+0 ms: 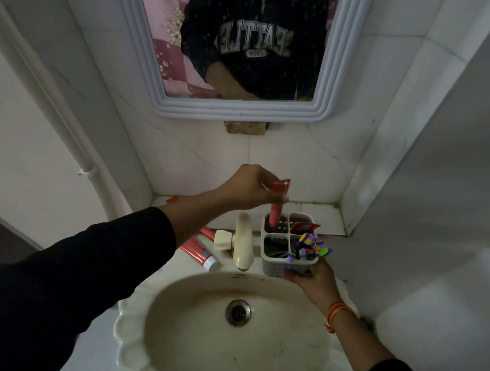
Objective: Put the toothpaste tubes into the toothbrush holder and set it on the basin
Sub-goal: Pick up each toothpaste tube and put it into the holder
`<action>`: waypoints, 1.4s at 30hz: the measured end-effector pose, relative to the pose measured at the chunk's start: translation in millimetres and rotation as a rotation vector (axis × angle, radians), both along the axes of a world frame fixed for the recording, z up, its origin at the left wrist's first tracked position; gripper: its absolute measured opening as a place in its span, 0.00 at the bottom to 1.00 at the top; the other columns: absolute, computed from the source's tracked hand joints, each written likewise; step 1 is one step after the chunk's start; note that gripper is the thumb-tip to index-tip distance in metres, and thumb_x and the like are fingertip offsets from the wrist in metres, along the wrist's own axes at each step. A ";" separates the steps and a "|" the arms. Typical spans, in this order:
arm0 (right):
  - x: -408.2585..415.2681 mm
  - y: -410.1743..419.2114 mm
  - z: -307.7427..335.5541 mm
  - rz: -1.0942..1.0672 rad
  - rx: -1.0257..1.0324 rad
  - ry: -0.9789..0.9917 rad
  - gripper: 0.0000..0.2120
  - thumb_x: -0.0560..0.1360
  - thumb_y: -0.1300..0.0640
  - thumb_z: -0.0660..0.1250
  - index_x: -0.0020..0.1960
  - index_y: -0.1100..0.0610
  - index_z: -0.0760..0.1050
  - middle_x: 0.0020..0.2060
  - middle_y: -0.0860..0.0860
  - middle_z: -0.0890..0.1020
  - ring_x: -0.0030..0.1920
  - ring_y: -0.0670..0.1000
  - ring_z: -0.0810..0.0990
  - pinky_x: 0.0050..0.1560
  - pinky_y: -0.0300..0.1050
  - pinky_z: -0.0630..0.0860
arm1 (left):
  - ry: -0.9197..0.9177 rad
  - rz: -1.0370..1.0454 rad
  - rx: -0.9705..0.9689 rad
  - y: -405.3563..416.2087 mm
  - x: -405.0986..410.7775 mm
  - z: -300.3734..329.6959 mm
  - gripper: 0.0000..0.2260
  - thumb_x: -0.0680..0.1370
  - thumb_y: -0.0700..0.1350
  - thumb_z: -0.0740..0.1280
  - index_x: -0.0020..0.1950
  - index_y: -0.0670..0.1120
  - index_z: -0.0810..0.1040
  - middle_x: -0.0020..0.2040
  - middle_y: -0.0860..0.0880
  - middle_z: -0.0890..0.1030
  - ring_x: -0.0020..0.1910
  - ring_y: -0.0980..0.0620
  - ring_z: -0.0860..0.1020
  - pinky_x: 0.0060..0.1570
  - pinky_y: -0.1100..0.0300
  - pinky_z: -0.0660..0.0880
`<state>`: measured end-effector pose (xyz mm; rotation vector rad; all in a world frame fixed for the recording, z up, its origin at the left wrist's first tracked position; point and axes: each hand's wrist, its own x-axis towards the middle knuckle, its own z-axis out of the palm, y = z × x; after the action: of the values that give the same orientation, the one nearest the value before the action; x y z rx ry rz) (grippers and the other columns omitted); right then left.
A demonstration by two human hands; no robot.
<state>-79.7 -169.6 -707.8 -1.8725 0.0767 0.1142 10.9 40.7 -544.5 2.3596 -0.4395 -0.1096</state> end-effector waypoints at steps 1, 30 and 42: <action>-0.3 0.2 0.2 0.000 0.005 0.004 0.28 0.60 0.67 0.81 0.53 0.47 0.76 0.48 0.47 0.82 0.55 0.51 0.80 0.56 0.48 0.77 | -0.019 -0.022 0.102 -1.5 -1.4 -2.2 0.12 0.73 0.52 0.77 0.51 0.47 0.87 0.38 0.56 0.83 0.36 0.61 0.79 0.41 0.65 0.72; 3.9 2.7 -15.2 -0.064 0.153 0.073 0.27 0.63 0.75 0.75 0.61 0.63 0.76 0.53 0.56 0.81 0.58 0.59 0.79 0.49 0.47 0.81 | 0.213 0.033 0.515 45.4 26.2 -15.8 0.10 0.74 0.45 0.75 0.55 0.49 0.88 0.53 0.50 0.87 0.54 0.52 0.82 0.58 0.60 0.76; -1.7 7.0 -12.7 -0.080 0.093 0.049 0.25 0.62 0.76 0.76 0.53 0.57 0.77 0.46 0.45 0.82 0.46 0.37 0.82 0.56 0.57 0.77 | 0.124 -0.054 1.030 108.2 6.3 -114.6 0.09 0.74 0.41 0.71 0.54 0.48 0.81 0.54 0.48 0.81 0.56 0.45 0.80 0.42 0.54 0.75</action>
<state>-81.3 -162.7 -720.5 -1.7714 0.1770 0.1075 17.2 148.9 -659.1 3.3093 -0.4441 -0.6322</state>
